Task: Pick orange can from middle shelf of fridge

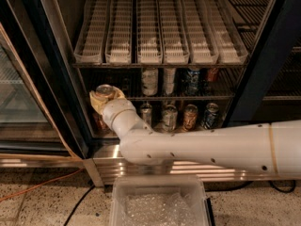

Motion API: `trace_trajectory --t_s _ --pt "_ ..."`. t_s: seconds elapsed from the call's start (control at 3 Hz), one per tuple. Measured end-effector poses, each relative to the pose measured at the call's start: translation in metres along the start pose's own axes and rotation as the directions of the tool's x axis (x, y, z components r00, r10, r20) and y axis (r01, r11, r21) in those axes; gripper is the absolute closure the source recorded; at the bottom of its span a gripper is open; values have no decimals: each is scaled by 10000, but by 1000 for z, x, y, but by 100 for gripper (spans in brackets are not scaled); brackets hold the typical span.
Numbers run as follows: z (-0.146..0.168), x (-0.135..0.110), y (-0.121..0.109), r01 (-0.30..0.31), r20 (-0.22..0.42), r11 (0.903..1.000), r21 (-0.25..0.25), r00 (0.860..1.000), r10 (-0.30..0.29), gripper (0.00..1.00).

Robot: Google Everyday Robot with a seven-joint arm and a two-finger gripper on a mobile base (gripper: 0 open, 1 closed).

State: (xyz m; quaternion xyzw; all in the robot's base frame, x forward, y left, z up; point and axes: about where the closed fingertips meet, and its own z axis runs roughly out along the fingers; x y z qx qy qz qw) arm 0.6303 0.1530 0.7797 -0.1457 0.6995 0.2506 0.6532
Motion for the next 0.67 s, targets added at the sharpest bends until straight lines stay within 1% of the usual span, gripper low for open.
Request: trace_trajectory --t_s 0.33,0.67 --pt "-83 3 -2 -175 277 9998 -124 9995 178 100" --pt "-83 3 -2 -174 277 9998 -126 9995 177 100"
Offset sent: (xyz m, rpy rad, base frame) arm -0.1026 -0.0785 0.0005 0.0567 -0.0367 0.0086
